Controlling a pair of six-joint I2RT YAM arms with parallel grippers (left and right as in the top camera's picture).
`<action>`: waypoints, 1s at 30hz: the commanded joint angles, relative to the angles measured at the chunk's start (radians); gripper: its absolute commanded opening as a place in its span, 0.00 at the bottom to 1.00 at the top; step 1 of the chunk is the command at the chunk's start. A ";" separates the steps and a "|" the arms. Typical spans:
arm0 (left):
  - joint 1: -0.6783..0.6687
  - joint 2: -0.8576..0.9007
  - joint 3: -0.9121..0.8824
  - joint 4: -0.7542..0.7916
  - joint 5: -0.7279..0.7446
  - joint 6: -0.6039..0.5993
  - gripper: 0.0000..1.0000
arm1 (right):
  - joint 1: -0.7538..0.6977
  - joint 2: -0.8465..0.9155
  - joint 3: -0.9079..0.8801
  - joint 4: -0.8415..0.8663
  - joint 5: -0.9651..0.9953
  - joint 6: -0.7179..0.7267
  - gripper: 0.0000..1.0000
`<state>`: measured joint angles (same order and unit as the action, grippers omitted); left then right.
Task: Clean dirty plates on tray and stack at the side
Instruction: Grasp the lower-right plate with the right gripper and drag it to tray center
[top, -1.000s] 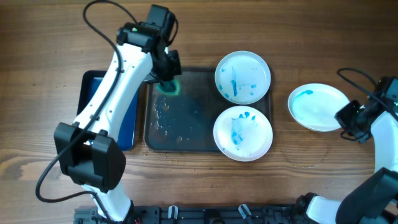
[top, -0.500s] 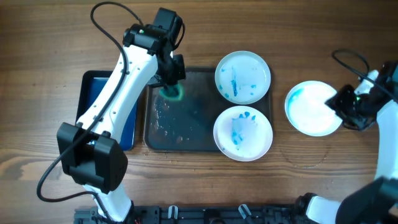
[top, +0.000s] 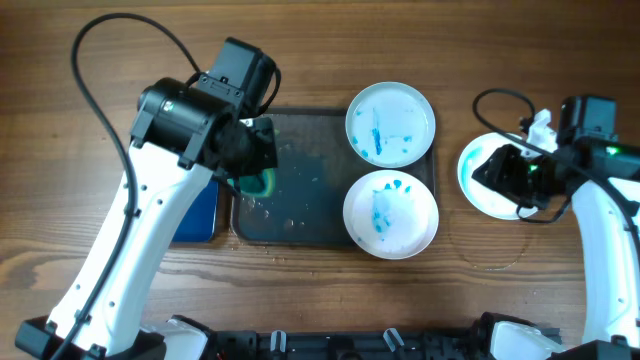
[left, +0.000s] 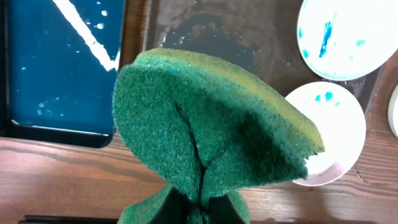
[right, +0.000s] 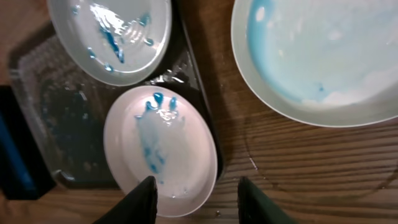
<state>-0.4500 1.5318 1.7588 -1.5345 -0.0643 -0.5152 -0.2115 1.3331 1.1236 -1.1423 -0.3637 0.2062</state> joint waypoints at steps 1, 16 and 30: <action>-0.003 -0.024 -0.013 -0.003 -0.072 -0.054 0.04 | 0.029 -0.015 -0.093 0.035 0.073 0.041 0.41; 0.113 -0.024 -0.232 0.214 0.057 -0.032 0.04 | 0.129 -0.015 -0.249 0.178 0.076 0.014 0.38; 0.147 0.008 -0.269 0.320 0.143 -0.013 0.04 | 0.182 -0.015 -0.459 0.372 -0.058 0.059 0.37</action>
<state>-0.3073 1.5284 1.4914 -1.2308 0.0513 -0.5434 -0.0353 1.3304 0.6895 -0.7975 -0.3763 0.2569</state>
